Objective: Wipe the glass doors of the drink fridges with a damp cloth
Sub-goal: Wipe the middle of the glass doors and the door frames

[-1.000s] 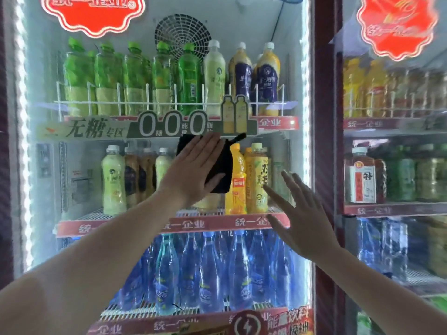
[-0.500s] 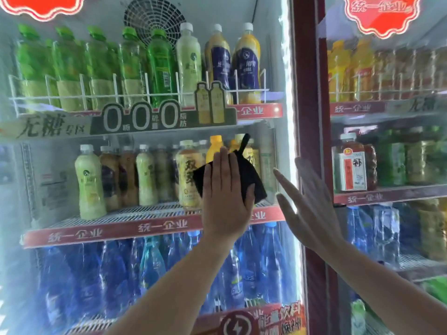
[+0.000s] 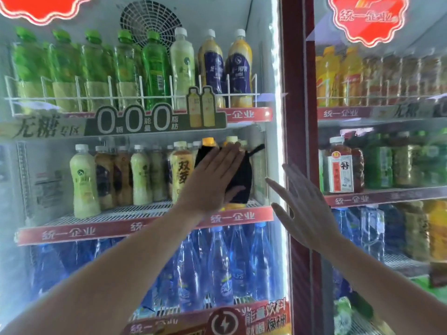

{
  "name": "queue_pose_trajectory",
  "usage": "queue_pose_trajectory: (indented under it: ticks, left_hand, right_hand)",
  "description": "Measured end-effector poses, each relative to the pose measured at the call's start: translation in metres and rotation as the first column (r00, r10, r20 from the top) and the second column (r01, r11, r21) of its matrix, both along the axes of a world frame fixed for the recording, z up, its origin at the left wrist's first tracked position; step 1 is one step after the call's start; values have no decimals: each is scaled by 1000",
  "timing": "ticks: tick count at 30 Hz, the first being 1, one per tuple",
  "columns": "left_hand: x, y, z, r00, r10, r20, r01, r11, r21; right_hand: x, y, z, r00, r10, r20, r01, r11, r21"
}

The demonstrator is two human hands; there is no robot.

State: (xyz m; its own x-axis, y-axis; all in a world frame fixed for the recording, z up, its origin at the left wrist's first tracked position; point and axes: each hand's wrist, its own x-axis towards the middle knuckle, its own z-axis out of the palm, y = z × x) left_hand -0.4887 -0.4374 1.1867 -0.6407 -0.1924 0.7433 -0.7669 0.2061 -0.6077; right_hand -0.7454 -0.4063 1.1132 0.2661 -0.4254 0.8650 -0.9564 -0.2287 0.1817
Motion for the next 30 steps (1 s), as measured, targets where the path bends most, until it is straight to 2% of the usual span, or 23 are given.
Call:
queue_pose_trajectory:
  ticks: [3,5,9,13,17,21,23,27,28,30]
  left_hand:
    - [-6,0,44,998,36,-51,-36,999,-11]
    - [-19,0,61,987,4,-158,-6,1000,-8]
    - [-60,-2,54,884,-45,-465,23,998,-53]
    - [-73,-4,43,839,-73,-539,44,997,-66]
    - [-82,-3,17,887,-93,-452,73,996,-60]
    - [-98,-1,-54,958,-121,-259,142,988,62]
    - [-93,0,-73,986,-117,-120,128,987,94]
    - [-73,-5,-46,974,-104,202,85,991,104]
    - [-71,-6,-34,967,-108,231,85,991,105]
    - [-74,-6,-8,972,-123,198,106,990,97]
  right_hand:
    - [-3,4,3,999,30,39,-30,999,-17]
    - [-6,8,6,995,54,82,-50,997,-51]
    - [-10,10,16,976,52,213,-29,994,-109]
    - [-14,5,16,964,24,264,8,993,-121]
    - [-21,-4,10,962,1,272,26,995,-97]
    - [-18,3,1,945,37,326,-4,995,-100]
    - [-20,8,-1,956,28,292,6,993,-115]
    - [-34,18,10,978,-14,208,44,990,-137]
    - [-38,21,13,979,-20,201,48,989,-139]
    - [-44,27,18,982,-27,190,56,987,-152]
